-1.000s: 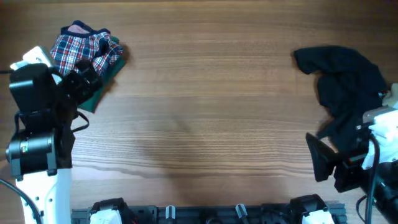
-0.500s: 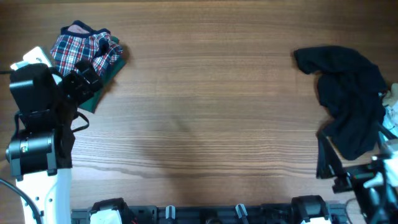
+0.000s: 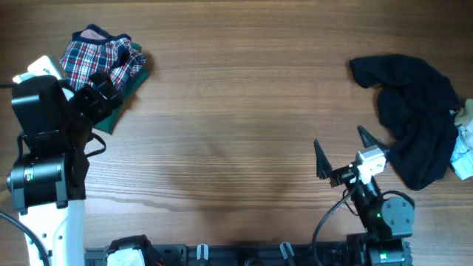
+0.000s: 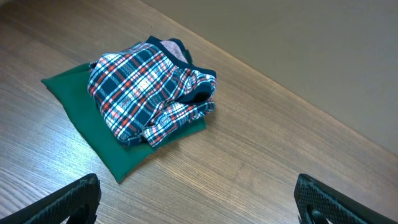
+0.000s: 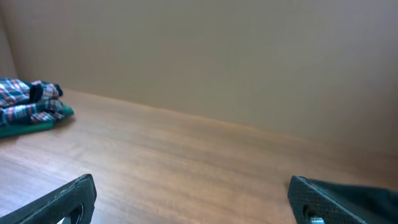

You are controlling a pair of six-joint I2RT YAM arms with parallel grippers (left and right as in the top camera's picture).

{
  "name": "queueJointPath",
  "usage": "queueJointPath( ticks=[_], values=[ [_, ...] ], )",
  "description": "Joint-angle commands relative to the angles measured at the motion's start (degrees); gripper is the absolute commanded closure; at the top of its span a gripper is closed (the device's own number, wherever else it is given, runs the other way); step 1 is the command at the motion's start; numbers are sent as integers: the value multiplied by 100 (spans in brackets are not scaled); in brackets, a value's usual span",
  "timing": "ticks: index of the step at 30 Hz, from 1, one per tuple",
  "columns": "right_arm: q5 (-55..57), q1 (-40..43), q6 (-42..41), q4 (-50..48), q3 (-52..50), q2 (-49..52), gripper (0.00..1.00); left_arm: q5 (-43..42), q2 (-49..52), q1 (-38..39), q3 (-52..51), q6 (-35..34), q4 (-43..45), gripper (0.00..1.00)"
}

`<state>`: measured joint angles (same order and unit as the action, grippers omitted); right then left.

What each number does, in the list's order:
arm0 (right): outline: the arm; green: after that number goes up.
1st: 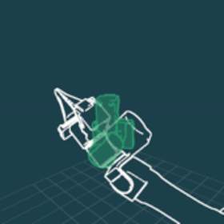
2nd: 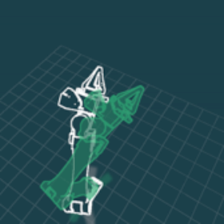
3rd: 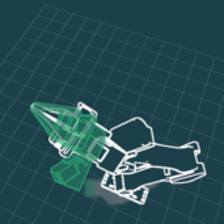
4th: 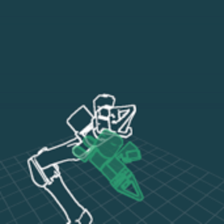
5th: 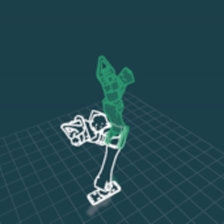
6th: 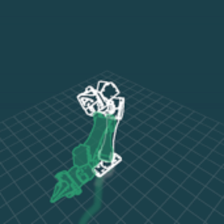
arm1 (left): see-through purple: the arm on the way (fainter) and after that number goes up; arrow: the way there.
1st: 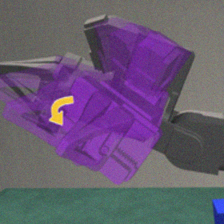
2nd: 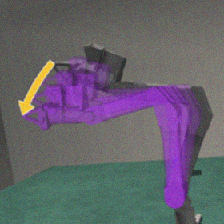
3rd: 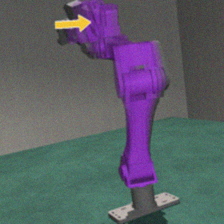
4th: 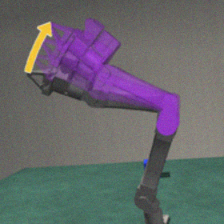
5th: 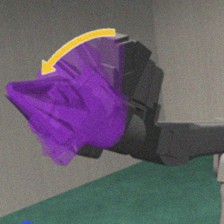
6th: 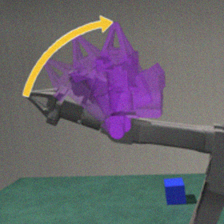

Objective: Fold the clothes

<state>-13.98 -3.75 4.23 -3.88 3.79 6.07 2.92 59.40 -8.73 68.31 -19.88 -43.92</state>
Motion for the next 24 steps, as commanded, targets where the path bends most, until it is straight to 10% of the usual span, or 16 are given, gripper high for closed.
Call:
queueJointPath(
  ticks=[1,24],
  values=[
    [66,116,26,-50,-247,-466,0,-50,9,0,-15,-50,9,0],
    [66,146,26,264,-350,-564,0,98,-271,0,-17,15,-188,0]
  ],
)
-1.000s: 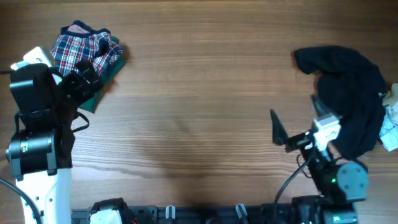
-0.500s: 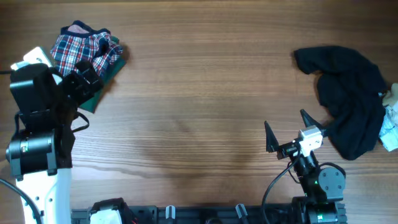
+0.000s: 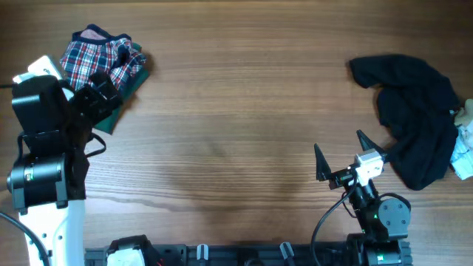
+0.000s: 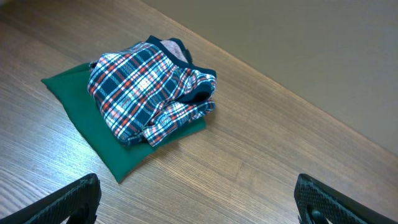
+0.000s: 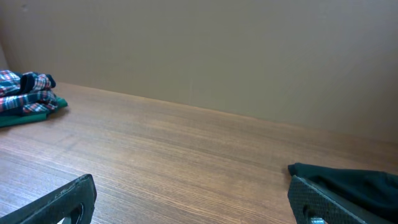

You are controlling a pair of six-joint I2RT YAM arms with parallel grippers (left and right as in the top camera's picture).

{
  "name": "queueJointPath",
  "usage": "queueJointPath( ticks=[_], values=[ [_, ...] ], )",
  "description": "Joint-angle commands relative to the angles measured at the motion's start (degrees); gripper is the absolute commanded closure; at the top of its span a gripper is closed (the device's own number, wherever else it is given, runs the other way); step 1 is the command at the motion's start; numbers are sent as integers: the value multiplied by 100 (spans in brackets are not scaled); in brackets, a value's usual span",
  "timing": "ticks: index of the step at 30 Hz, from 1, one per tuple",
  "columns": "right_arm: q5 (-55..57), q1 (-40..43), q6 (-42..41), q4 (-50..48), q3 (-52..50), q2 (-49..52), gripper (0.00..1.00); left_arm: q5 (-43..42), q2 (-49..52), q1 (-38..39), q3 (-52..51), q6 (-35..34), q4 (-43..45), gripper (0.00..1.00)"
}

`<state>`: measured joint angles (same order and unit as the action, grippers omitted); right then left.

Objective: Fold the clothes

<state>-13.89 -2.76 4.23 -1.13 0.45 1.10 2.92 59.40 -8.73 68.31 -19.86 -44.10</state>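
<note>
A folded plaid garment [image 3: 103, 58] lies on a folded green cloth [image 3: 114, 111] at the table's far left; the left wrist view shows the plaid garment [image 4: 152, 90] on the green cloth [image 4: 99, 134] too. A crumpled dark garment [image 3: 414, 122] lies at the right, its edge showing in the right wrist view [image 5: 348, 177]. My left gripper [image 3: 100, 96] hovers open just short of the stack, nothing between its fingers [image 4: 74, 199]. My right gripper [image 3: 341, 157] stands open left of the dark garment, empty.
A light, white-and-pale-blue piece of cloth [image 3: 464, 151] lies at the right edge beside the dark garment. The robot bases and a rail [image 3: 222, 255] run along the front edge. Bare wooden tabletop [image 3: 236, 125] spans the middle.
My right gripper has drawn back slightly toward the front and turned a little rightward, so more of the dark garment shows in its view. The left arm and the clothes are unchanged.
</note>
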Motion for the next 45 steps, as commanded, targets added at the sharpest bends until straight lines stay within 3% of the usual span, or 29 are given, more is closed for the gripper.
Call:
queueJointPath(
  ticks=[1,5,9,12,14,19,25,30,31,45],
  values=[
    [57,48,26,-11,-15,-68,0,236,-627,0,-79,9,-203,0],
    [57,48,26,-9,-15,-68,0,-295,-2378,129,-1088,-35,313,0],
    [57,48,26,-9,-15,-68,0,-1432,-4024,529,-2922,-83,2199,0],
    [59,48,28,-11,-15,-68,0,-1467,-4948,826,-4404,-647,3539,0],
    [57,48,26,-9,-15,-68,0,-1443,-5230,898,-4935,-809,3869,0],
    [57,48,28,-11,-15,-68,0,-879,-5925,1040,-5949,-807,4122,0],
    [57,48,24,-9,-15,-68,0,-245,-5928,992,-6776,-826,4607,0],
    [57,48,26,-9,-15,-68,0,-256,-5928,802,-6798,-839,3963,0],
    [57,48,26,-9,-15,-68,0,-444,-5928,785,-6798,-584,3958,0],
    [57,48,26,-11,-15,-68,0,-435,-5901,787,-6798,-590,3976,0]
  ],
)
